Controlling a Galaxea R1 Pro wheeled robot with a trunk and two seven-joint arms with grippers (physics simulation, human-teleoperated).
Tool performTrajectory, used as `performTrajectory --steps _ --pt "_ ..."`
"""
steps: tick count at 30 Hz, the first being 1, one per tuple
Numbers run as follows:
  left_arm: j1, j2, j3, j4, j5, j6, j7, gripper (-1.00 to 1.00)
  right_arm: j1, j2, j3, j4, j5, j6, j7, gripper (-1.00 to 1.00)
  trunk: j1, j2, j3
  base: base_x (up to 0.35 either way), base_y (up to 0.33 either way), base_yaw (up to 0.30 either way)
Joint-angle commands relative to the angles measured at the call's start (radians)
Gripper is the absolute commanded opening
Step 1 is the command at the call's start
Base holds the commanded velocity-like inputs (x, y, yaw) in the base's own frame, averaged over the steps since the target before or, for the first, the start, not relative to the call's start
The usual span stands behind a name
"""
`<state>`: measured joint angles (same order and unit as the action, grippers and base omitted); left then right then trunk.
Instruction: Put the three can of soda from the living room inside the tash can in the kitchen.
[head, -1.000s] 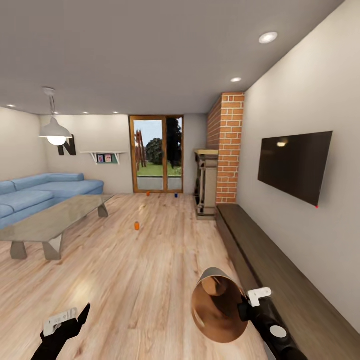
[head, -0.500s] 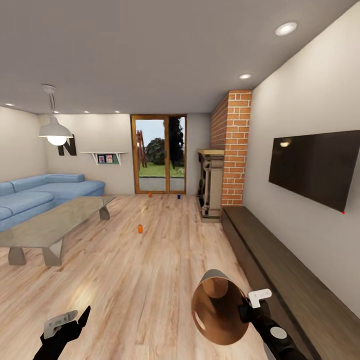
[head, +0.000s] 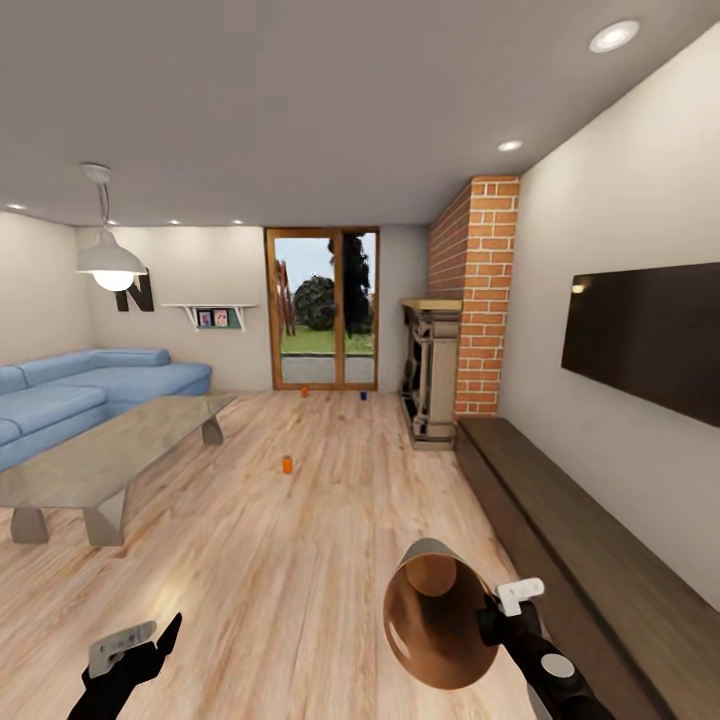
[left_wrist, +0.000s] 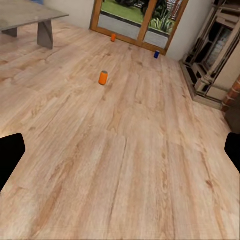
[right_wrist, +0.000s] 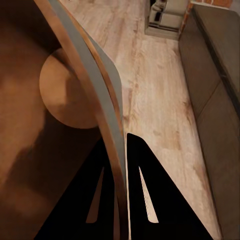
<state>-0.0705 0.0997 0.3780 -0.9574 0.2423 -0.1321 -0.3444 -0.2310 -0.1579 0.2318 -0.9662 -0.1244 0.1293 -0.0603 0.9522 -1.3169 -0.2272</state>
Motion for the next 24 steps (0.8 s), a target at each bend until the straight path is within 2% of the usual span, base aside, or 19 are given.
performTrajectory --steps 1,9,18,24 --pt "0.000 0.000 0.000 0.000 0.000 0.000 0.000 1.00 -0.001 0.000 -0.001 -0.002 0.000 0.000 0.007 -1.00 0.000 0.000 0.000 0.275 0.218 0.000" --pt "0.000 0.000 -0.002 0.002 -0.001 0.000 -0.001 1.00 -0.001 0.000 -0.003 -0.002 -0.004 0.000 0.007 -1.00 0.000 0.000 0.000 0.276 0.215 -0.020" --pt "0.000 0.000 -0.004 0.002 -0.002 0.000 0.000 1.00 -0.001 0.001 -0.005 0.000 -0.006 -0.001 0.008 -1.00 0.000 0.000 0.002 0.301 0.155 -0.195" --pt "-0.002 0.000 -0.004 0.017 -0.003 -0.001 0.001 1.00 -0.001 0.007 -0.005 0.016 -0.006 -0.002 0.008 -1.00 0.000 0.000 0.006 0.319 0.044 -0.237"
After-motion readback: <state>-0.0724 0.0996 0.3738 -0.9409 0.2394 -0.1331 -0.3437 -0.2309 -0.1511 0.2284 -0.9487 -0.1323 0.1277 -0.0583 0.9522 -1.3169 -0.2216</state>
